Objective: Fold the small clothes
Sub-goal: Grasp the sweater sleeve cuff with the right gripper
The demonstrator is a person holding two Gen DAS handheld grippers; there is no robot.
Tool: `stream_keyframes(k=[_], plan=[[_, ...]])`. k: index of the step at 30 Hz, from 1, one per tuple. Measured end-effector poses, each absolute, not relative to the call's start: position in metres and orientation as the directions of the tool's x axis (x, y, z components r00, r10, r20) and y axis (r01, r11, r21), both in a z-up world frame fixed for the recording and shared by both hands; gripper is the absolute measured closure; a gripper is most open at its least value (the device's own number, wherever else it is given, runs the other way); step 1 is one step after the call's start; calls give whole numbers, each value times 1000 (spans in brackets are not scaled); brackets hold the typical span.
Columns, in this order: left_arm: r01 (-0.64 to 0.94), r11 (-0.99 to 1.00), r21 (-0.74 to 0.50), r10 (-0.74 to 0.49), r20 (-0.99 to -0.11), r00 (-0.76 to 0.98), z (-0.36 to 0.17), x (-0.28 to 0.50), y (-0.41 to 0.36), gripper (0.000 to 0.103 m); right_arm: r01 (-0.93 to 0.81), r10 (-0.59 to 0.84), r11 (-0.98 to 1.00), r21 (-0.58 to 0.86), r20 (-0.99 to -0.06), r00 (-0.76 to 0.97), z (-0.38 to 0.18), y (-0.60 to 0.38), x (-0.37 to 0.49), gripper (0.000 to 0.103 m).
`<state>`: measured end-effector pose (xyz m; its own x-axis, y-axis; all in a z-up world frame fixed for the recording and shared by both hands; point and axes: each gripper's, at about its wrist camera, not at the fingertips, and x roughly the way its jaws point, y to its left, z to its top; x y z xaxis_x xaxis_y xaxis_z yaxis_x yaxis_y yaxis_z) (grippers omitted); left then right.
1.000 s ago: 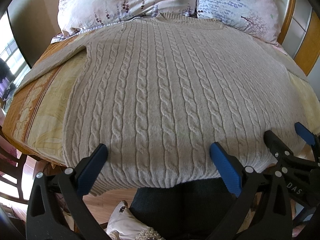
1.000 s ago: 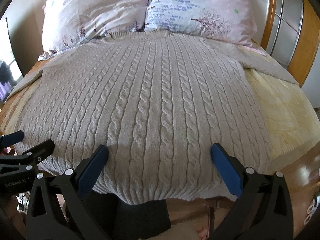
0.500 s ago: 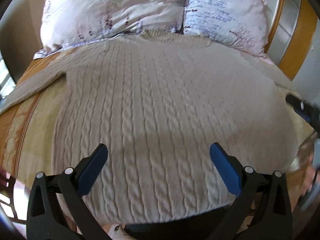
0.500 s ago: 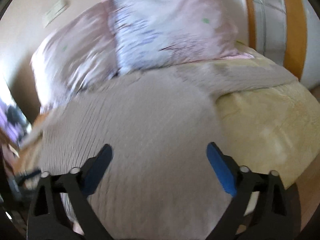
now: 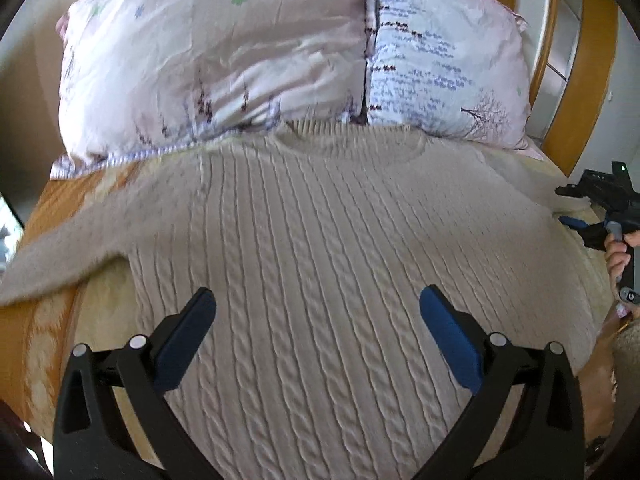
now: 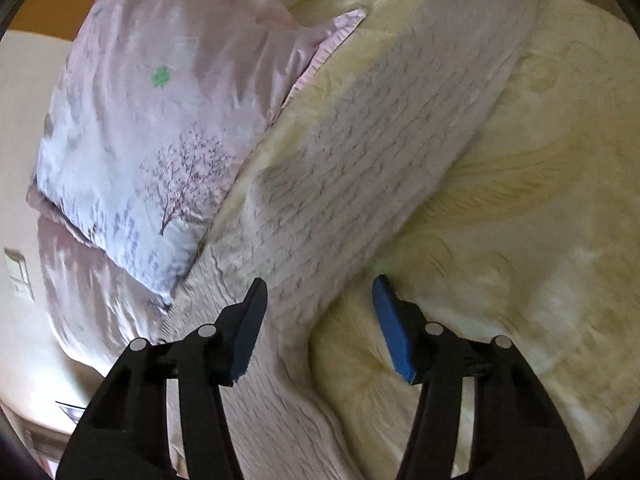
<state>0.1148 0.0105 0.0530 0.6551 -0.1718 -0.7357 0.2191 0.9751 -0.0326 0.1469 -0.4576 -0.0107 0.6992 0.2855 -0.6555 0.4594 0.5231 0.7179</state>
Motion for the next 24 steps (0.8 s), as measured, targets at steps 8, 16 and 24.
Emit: stream_keyframes(k=[8,16,24], plan=[[249,961,-119,-248,-764,595,50,146,13,2,528,141,494,691,-663,735,-12,-491,158,68],[182,968,-175,-249,-786,566,39,169,29,2,579,11,459,674,-656,755,-11,-534,138,78],[140,957,-254,-288,-777,559,37,185,43,2,559,-32,501,661,-630,776,-6,-531,139,92]])
